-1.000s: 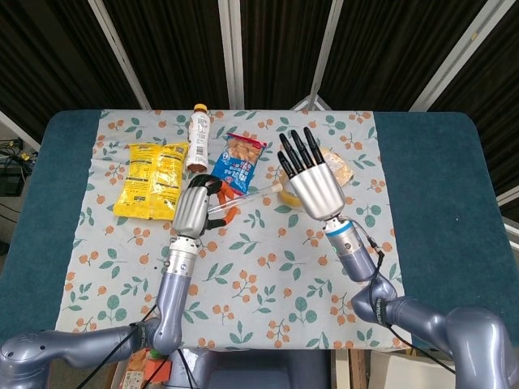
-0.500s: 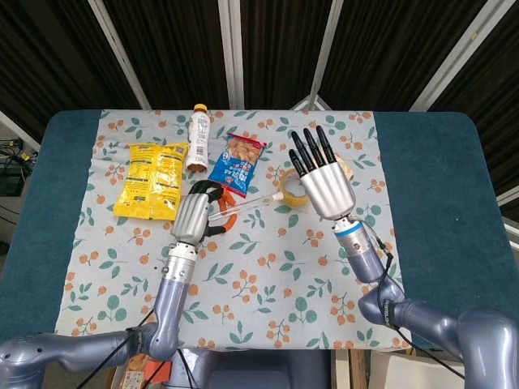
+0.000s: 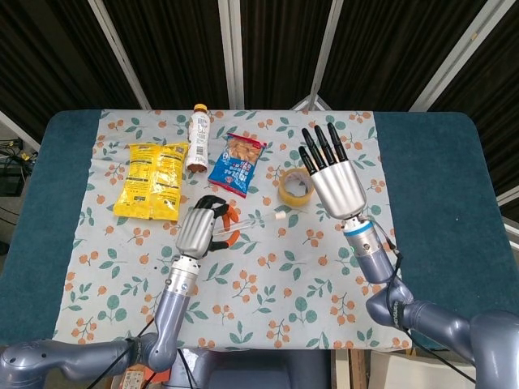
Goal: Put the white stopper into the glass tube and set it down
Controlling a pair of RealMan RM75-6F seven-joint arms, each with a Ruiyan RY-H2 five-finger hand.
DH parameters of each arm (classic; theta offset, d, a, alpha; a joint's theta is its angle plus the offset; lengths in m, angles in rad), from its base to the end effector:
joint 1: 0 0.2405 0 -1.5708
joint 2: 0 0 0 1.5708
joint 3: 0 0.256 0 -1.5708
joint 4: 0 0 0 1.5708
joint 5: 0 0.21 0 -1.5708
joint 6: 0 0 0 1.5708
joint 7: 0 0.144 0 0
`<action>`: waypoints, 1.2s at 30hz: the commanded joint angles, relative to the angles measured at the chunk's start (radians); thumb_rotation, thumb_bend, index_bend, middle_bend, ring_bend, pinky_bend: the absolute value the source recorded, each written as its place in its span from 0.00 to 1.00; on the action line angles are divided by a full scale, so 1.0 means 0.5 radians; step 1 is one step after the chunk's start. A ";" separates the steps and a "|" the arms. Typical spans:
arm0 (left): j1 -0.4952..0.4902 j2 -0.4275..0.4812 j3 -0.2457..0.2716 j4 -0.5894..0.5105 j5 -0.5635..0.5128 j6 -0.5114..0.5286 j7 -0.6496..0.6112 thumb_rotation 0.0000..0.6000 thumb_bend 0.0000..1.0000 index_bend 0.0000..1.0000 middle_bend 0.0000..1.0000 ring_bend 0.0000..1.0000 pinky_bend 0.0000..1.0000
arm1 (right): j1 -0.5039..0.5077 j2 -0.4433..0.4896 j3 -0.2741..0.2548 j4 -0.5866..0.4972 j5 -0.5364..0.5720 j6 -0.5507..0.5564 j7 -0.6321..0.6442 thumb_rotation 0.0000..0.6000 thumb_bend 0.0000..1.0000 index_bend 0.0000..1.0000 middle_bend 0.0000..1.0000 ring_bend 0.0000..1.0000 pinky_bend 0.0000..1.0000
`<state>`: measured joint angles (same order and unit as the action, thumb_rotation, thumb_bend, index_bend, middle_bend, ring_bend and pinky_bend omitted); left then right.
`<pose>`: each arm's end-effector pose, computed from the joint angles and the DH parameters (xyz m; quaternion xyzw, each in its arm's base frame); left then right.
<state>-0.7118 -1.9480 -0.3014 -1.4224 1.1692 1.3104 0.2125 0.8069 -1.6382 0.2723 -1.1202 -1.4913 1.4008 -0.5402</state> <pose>-0.0658 0.3109 -0.0615 -0.5628 -0.4739 -0.5654 0.3729 -0.1082 -0.3901 0.0556 0.6555 -0.0112 0.4676 0.5929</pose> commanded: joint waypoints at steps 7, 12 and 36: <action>0.033 -0.038 0.077 0.087 0.054 -0.033 -0.055 1.00 0.58 0.70 0.72 0.27 0.18 | -0.024 0.017 0.005 -0.027 0.016 0.006 -0.010 1.00 0.39 0.29 0.11 0.01 0.00; 0.061 -0.053 0.112 0.135 0.073 -0.051 -0.094 1.00 0.58 0.70 0.72 0.27 0.18 | -0.035 0.025 -0.003 -0.031 0.011 0.007 -0.010 1.00 0.39 0.29 0.11 0.01 0.00; 0.178 -0.104 0.244 0.297 0.175 -0.136 -0.219 1.00 0.58 0.70 0.72 0.27 0.18 | -0.059 0.043 -0.001 -0.085 0.006 0.009 -0.038 1.00 0.39 0.29 0.11 0.01 0.00</action>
<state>-0.6232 -1.9996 -0.1798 -1.2742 1.2561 1.2430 0.1039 0.7772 -1.6166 0.2717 -1.1625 -1.4882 1.4050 -0.5591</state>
